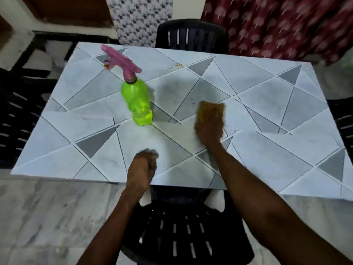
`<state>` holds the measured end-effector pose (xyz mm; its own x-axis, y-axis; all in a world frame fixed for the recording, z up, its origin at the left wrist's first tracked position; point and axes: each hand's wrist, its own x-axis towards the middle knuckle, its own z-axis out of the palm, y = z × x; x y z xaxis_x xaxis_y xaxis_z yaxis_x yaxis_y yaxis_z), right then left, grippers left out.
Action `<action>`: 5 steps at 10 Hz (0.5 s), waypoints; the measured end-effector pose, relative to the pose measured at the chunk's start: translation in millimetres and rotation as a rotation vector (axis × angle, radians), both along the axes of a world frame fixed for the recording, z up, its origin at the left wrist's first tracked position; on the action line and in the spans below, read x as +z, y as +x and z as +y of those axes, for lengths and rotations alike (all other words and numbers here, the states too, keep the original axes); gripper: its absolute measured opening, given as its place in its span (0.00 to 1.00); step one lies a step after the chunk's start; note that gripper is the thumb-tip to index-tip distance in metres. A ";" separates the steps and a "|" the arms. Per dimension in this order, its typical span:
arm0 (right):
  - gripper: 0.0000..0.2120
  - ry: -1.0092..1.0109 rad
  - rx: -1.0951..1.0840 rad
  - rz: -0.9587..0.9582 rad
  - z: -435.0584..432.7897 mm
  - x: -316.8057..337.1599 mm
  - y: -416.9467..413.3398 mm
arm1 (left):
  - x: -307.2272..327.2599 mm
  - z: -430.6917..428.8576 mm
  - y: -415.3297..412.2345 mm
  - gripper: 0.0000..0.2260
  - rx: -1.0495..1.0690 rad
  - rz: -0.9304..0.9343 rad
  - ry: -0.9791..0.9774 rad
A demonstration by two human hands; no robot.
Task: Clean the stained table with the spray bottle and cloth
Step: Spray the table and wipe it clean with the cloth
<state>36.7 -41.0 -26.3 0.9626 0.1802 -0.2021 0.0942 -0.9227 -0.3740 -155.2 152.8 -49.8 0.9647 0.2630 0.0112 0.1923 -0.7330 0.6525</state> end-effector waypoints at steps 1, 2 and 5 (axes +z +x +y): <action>0.25 -0.019 0.219 -0.445 46.8 -31.3 -32.9 | -10.0 26.0 3.1 0.17 -0.070 0.083 0.149; 0.31 0.065 0.543 -0.275 31.1 -29.8 -140.3 | -15.4 47.0 -4.0 0.24 -0.154 0.127 0.211; 0.30 0.036 -0.120 -0.152 -73.3 -44.9 -138.8 | -7.7 67.4 -6.7 0.25 -0.318 0.132 0.205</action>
<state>-102.1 -114.2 -71.2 0.9966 0.0669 -0.0484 0.0423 -0.9170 -0.3966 -161.9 220.2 -57.5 0.9943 -0.0441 -0.0975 0.0072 -0.8818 0.4715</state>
